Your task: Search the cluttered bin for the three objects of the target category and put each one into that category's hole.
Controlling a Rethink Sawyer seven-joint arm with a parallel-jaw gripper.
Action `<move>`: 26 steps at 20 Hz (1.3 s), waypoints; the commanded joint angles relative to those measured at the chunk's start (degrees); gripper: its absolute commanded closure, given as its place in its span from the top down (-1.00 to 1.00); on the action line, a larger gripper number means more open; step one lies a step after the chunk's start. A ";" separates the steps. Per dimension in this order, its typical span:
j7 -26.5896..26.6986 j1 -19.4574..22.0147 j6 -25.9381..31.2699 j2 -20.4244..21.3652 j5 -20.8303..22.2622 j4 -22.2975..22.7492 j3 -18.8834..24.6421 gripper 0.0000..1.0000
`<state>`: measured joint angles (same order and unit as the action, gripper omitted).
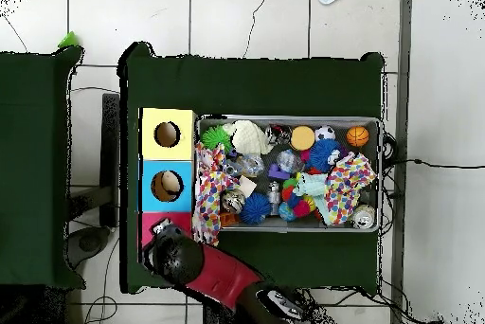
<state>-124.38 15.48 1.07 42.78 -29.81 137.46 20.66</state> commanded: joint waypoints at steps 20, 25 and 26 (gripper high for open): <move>-13.84 4.04 18.05 14.04 0.30 3.96 3.64 -1.00; -12.91 -0.16 22.88 16.36 2.84 1.00 -2.76 -1.00; -12.49 -1.30 23.64 16.35 4.06 -0.09 -4.72 -1.00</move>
<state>-124.38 17.04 16.30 54.21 -25.66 140.64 21.00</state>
